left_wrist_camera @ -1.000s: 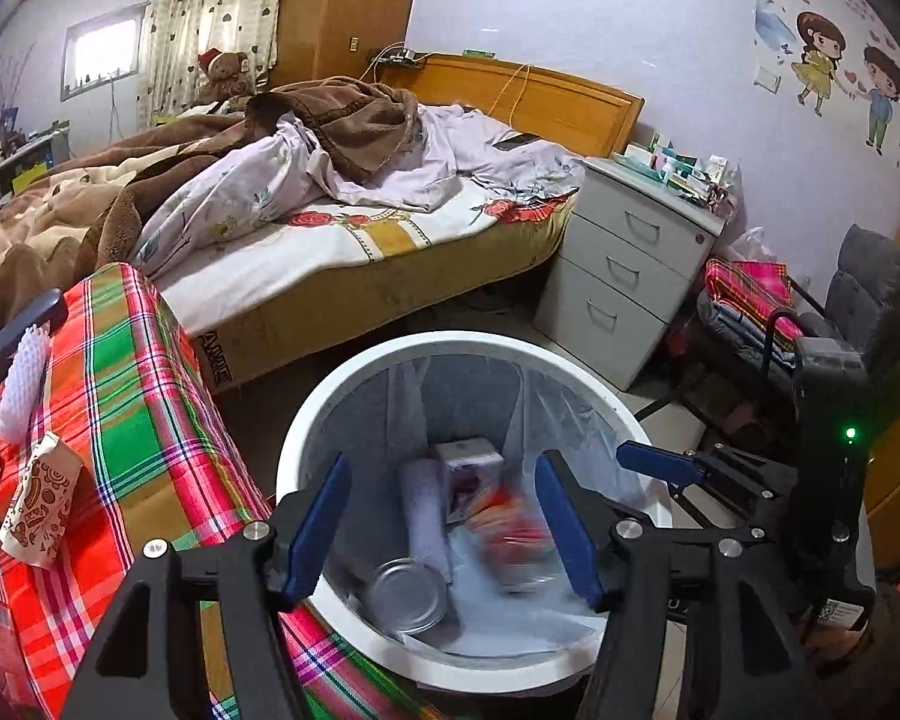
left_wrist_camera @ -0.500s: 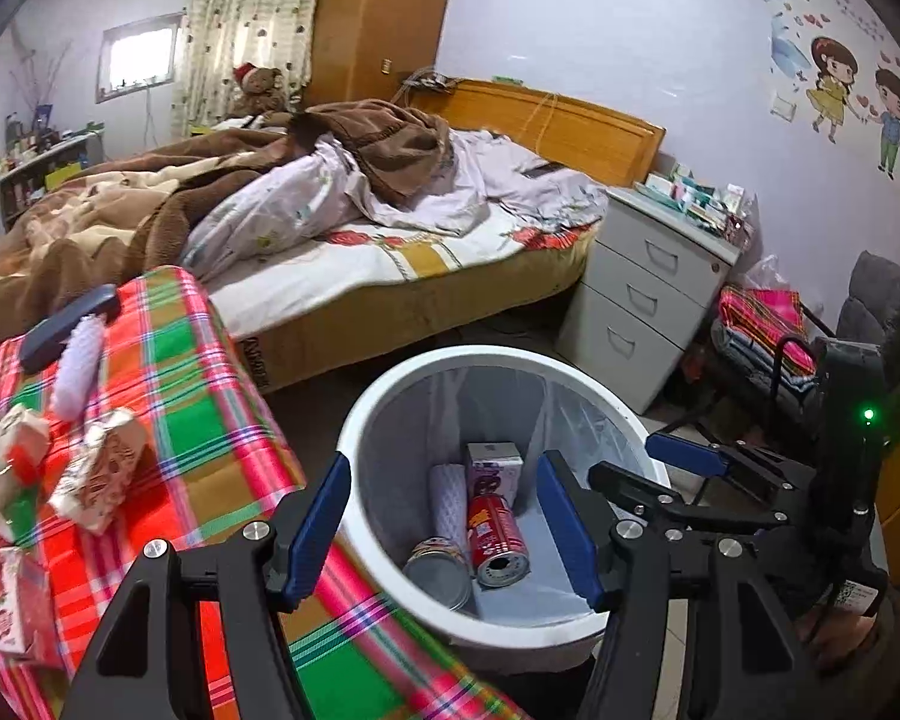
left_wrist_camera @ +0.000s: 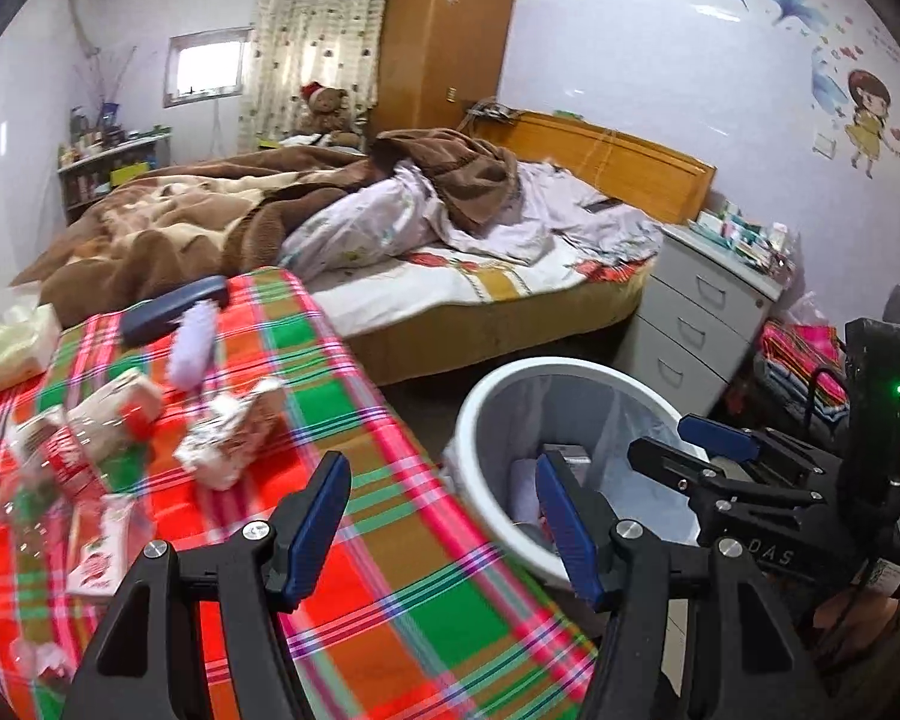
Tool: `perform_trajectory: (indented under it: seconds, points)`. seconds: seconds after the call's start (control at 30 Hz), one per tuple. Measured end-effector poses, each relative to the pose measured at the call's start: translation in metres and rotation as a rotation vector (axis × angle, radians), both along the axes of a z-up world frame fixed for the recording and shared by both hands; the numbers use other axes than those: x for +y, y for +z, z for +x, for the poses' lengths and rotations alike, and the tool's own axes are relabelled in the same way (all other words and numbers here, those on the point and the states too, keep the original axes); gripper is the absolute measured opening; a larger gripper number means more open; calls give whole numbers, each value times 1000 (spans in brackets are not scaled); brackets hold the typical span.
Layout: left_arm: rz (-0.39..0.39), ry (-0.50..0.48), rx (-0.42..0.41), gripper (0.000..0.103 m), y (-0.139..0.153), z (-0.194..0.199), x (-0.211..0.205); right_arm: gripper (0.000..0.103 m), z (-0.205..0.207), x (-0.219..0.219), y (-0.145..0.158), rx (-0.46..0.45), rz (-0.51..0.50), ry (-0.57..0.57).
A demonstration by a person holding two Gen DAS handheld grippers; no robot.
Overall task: Collect trash
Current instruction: 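Grasp the clear plastic cup with the left tool while the right tool grasps the strawberry juice carton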
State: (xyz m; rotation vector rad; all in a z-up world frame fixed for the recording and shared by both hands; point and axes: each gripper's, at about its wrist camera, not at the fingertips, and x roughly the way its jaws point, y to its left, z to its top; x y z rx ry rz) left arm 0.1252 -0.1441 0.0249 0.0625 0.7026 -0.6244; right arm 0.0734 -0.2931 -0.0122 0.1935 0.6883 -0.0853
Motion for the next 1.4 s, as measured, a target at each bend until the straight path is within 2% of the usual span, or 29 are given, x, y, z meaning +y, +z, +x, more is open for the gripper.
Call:
perform_trajectory:
  seconds: [0.43, 0.6, 0.77, 1.03, 1.3, 1.4]
  points:
    - [-1, 280, 0, 64, -8, -2, 117, 66, 22, 61, 2, -25, 17, 143]
    - [14, 401, -8, 66, -14, -8, 164, 66, 31, 86, -1, -14, 29, 207]
    - [17, 473, 11, 67, -26, -12, 201, 66, 43, 112, -7, 13, 32, 258]
    - [19, 518, 57, 67, -46, -18, 243, 66, 53, 151, -11, 39, 29, 326]
    - [4, 475, 98, 67, -69, -12, 250, 66, 68, 187, -13, 63, 33, 380]
    - [34, 483, 103, 67, -77, -3, 250, 66, 74, 200, -16, 83, 24, 386]
